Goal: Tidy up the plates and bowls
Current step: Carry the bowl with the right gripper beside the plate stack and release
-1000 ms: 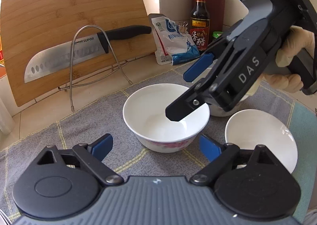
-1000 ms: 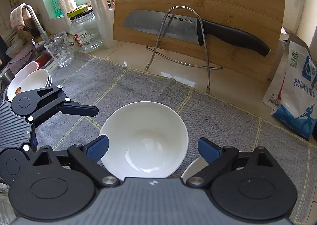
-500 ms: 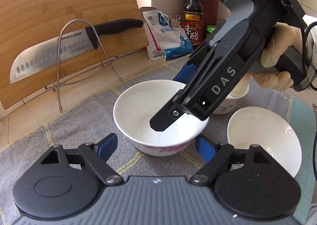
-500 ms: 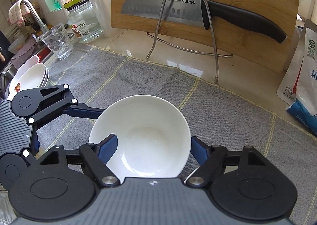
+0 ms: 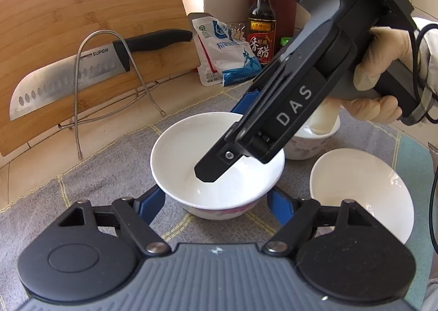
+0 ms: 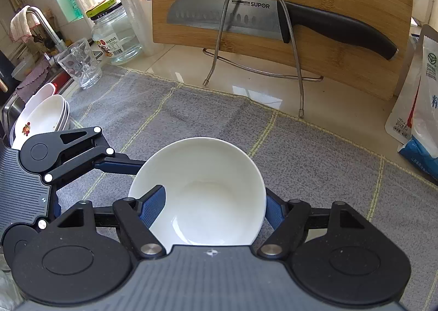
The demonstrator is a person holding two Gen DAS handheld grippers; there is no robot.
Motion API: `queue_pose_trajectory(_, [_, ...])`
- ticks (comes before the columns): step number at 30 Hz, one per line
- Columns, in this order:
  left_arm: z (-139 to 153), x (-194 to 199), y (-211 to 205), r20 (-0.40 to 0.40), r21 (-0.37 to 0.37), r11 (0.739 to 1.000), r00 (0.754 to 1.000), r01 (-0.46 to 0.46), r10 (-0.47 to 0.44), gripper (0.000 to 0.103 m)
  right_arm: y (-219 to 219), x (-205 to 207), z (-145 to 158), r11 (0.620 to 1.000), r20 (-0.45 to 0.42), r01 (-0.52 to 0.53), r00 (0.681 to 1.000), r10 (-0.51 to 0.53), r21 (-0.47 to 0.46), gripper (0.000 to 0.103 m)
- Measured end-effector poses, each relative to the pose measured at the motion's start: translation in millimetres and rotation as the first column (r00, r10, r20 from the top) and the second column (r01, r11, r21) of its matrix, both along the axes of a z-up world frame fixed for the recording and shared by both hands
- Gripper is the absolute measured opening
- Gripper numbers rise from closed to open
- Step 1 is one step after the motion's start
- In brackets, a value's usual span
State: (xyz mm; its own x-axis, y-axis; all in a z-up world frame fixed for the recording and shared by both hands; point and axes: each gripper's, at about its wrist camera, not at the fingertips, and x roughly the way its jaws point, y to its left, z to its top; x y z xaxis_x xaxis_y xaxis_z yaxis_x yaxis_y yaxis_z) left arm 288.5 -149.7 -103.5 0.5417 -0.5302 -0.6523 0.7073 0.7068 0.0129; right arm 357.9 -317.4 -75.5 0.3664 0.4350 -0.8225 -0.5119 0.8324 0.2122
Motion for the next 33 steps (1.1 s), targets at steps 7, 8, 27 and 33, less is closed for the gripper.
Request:
queue_pose_trajectory(7, [11.9,-8.6,10.7,0.012,-0.005,1.000,1.000,-0.024,0.024,0.081,7.6,-7.3,11.5,1.000,0.018,-0.013,1.000,0.012,0.013,0.080])
queue_pose_trajectory(8, [13.9,-10.9,13.1,0.014,-0.004,1.000,1.000,-0.028,0.028,0.081,9.5,-9.1,13.1,1.000,0.021,-0.018,1.000,0.017,0.014,0.080])
queue_pose_trajectory(27, [34.4,-77.3,69.2,-0.003,0.000,0.995,0.995,-0.104,0.104,0.081,69.7,-67.4,26.8,0.993,0.025,-0.109,0.994,0.108,0.049,0.080])
queue_pose_trajectory(33, [29.9,-97.5,87.0,-0.022,0.017,0.995,0.995,-0.097,0.098,0.081,88.7,-90.0,22.8,0.992,0.006,-0.114,0.993,0.114,0.057,0.080])
